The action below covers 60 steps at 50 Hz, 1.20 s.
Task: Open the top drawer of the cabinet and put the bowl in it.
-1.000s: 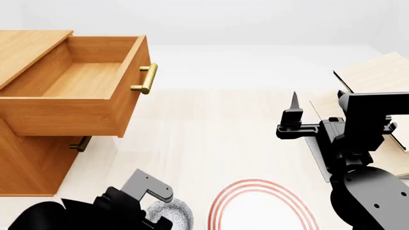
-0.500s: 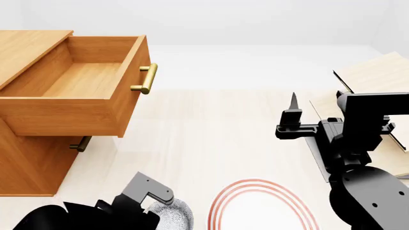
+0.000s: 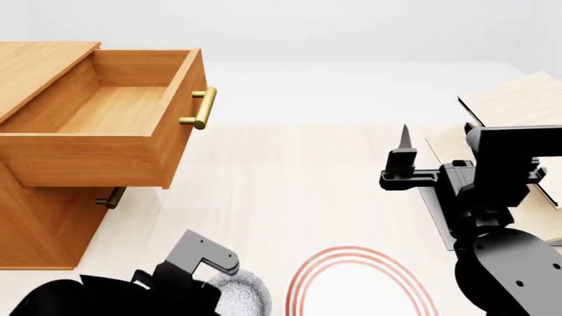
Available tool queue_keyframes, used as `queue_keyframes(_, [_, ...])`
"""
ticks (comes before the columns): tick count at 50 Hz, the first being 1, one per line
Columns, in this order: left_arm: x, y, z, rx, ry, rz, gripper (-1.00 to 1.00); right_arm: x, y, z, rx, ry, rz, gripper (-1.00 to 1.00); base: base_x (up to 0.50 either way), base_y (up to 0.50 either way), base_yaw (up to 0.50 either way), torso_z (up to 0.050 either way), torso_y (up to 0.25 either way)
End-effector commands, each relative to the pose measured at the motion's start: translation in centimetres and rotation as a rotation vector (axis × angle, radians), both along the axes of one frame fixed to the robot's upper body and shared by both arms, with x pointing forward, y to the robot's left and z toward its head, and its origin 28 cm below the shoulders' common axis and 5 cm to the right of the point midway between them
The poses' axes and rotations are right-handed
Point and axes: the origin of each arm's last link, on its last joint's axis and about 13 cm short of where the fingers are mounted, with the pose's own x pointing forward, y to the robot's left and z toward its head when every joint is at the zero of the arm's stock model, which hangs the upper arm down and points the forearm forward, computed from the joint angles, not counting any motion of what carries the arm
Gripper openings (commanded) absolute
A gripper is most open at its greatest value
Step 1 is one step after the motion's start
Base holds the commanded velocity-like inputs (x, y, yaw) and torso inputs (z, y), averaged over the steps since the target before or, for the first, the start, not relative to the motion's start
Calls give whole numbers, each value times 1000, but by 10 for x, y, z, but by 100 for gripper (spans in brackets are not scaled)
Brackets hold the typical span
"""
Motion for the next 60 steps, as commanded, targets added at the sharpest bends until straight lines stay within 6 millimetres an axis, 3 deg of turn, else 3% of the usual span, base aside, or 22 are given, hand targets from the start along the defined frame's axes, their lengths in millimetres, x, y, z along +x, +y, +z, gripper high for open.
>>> queue_keyframes(1, [2, 1, 9, 5, -53, 18, -100, -2, -1, 1, 1, -6, -3, 100, 0, 0, 0, 0, 0])
queue_keyframes(22, [-1, -2, 35, -20, -147, 2, -100, -5, -2, 5, 5, -18, -9, 100, 0, 0, 0, 0, 0])
queue_keyframes(44, [-2, -8, 87, -49, -320, -26, -100, -5, -3, 7, 10, -27, -12, 100, 0, 0, 0, 0, 0])
queue_keyframes(60, [-26, -25, 100, -79, -387, -130, -100, -10, -5, 11, 15, -41, -21, 100, 0, 0, 0, 0, 1])
